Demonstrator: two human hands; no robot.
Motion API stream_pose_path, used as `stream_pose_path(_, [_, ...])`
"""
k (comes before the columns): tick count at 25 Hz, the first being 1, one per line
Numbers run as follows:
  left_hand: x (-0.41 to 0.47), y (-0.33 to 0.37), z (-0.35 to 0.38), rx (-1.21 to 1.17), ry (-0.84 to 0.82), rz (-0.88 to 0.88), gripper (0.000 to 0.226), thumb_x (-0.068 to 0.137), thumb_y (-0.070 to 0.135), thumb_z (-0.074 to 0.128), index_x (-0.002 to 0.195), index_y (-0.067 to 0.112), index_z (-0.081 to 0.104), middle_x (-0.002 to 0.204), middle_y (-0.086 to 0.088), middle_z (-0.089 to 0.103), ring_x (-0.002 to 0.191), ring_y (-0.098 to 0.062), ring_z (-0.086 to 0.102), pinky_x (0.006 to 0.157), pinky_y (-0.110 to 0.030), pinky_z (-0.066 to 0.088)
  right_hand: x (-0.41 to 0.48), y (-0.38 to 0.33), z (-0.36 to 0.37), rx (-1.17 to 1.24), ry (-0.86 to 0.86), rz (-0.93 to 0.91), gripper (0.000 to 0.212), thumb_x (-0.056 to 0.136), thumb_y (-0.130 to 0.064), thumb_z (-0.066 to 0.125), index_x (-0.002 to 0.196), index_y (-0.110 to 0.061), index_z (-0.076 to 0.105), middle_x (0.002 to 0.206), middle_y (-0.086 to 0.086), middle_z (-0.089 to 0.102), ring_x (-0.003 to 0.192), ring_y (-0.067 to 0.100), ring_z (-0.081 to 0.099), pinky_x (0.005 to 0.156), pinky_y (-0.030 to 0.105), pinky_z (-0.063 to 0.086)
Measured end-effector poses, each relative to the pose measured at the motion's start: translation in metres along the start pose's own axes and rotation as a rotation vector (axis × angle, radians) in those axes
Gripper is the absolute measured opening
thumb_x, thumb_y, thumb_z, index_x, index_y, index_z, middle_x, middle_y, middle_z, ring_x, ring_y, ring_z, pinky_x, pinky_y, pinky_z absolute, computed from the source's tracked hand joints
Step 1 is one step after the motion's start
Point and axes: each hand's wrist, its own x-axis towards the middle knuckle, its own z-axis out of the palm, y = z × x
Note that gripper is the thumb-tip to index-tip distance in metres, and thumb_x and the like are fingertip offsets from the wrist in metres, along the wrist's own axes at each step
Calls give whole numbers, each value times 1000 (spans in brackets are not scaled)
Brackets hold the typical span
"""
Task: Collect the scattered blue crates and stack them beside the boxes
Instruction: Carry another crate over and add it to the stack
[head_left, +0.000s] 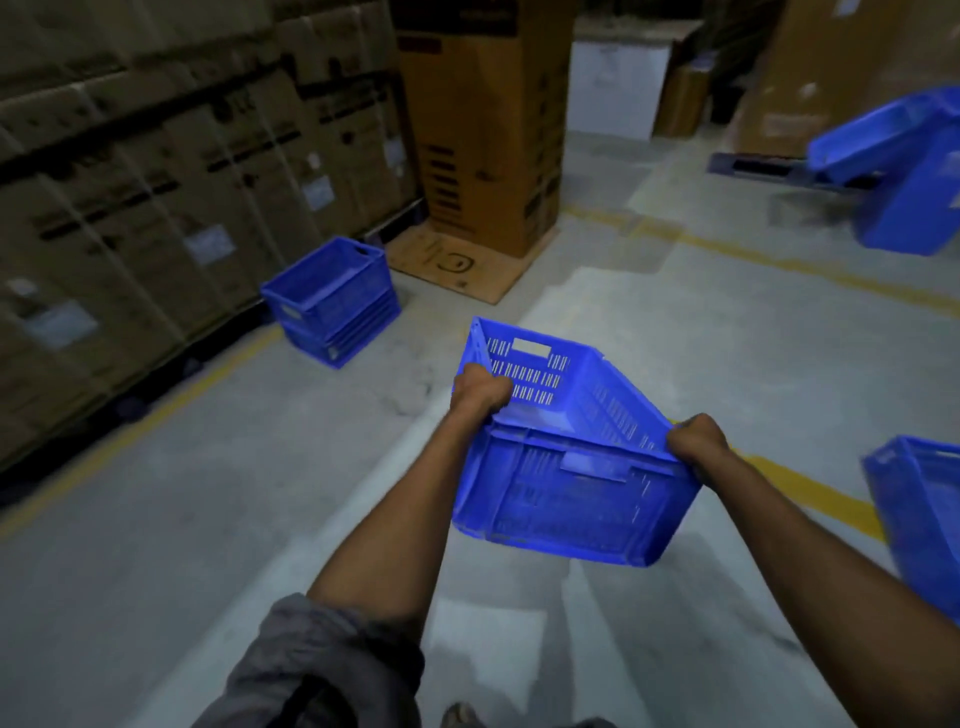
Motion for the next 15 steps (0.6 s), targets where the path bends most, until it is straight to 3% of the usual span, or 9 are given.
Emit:
stream_pose_path(2, [41, -22, -52, -7, 15, 11, 59, 53, 25, 54, 106, -1, 64, 115, -24, 68, 102, -35, 68, 84, -41, 58, -8, -55, 38, 44, 9, -1, 30, 79, -8, 61, 104, 9, 61, 112, 28, 66, 100, 41, 64, 71, 35, 46])
stream_pose_path(5, [98, -50, -124, -19, 51, 6, 30, 55, 18, 59, 82, 5, 58, 104, -25, 70, 95, -35, 70, 81, -44, 59, -26, -136, 76, 60, -14, -48, 35, 79, -9, 55, 111, 4, 60, 114, 24, 65, 104, 40, 63, 74, 36, 48])
stream_pose_path(9, [159, -70, -198, -75, 145, -3, 23, 56, 12, 63, 73, 13, 47, 88, -17, 63, 84, -31, 65, 78, -47, 58, -11, -239, 118, 25, -124, -173, 53, 81, -11, 51, 133, -12, 51, 126, 14, 59, 110, 35, 61, 82, 34, 52])
stream_pose_path(12, [218, -88, -241, -110, 163, -59, 25, 57, 5, 67, 74, 10, 50, 80, -14, 59, 73, -25, 58, 68, -40, 54, 24, -315, 157, -104, -209, -237, 27, 76, -7, 55, 102, 0, 59, 107, 20, 62, 89, 34, 61, 56, 27, 45])
stream_pose_path(15, [282, -93, -285, -230, 182, -108, 35, 55, 0, 71, 90, -1, 65, 92, -17, 70, 77, -27, 67, 66, -42, 57, 60, -397, 198, -136, -259, -292, 14, 76, -6, 55, 88, 1, 56, 91, 19, 58, 76, 31, 57, 50, 27, 39])
